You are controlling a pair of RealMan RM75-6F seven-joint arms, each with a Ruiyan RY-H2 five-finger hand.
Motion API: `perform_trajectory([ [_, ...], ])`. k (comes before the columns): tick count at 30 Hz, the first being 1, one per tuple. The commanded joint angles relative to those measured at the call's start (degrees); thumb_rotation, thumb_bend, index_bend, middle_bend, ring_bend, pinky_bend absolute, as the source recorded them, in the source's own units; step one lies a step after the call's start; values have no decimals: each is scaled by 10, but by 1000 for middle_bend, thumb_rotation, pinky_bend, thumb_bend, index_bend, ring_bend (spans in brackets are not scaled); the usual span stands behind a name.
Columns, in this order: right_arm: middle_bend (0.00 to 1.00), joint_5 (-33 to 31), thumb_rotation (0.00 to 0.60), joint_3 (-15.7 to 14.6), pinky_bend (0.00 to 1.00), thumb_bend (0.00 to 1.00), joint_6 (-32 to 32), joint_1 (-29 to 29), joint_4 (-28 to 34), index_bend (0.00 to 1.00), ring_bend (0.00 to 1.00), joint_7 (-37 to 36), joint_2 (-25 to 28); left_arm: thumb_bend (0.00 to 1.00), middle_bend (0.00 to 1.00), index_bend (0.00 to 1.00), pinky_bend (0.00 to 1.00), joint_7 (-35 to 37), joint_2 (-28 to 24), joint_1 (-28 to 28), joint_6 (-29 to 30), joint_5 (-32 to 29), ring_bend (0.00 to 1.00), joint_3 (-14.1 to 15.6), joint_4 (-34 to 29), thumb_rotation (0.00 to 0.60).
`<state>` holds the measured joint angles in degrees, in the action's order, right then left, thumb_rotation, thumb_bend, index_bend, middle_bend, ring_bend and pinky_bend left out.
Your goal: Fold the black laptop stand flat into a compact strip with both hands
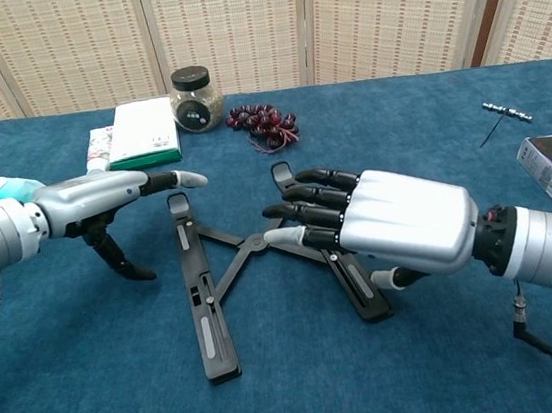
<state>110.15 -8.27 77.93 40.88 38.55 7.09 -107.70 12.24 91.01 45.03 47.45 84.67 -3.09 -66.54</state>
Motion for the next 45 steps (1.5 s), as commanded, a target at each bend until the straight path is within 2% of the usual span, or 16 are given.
perform_trajectory([
  [1,0,-1,600,0,0,0,1,1,-2,0,0,0,-3,146,77,28,0,10,8,5,-3,0,72,-1,10,600],
  [30,0,-9,600,2,0,0,10,10,-21,0,0,-2,-24,146,75,28,0,56,57,32,-13,-5,72,-10,70,600],
  [45,0,-7,600,5,0,0,29,19,-68,0,0,-6,-58,146,75,28,0,63,61,41,-19,-11,72,-13,68,600],
])
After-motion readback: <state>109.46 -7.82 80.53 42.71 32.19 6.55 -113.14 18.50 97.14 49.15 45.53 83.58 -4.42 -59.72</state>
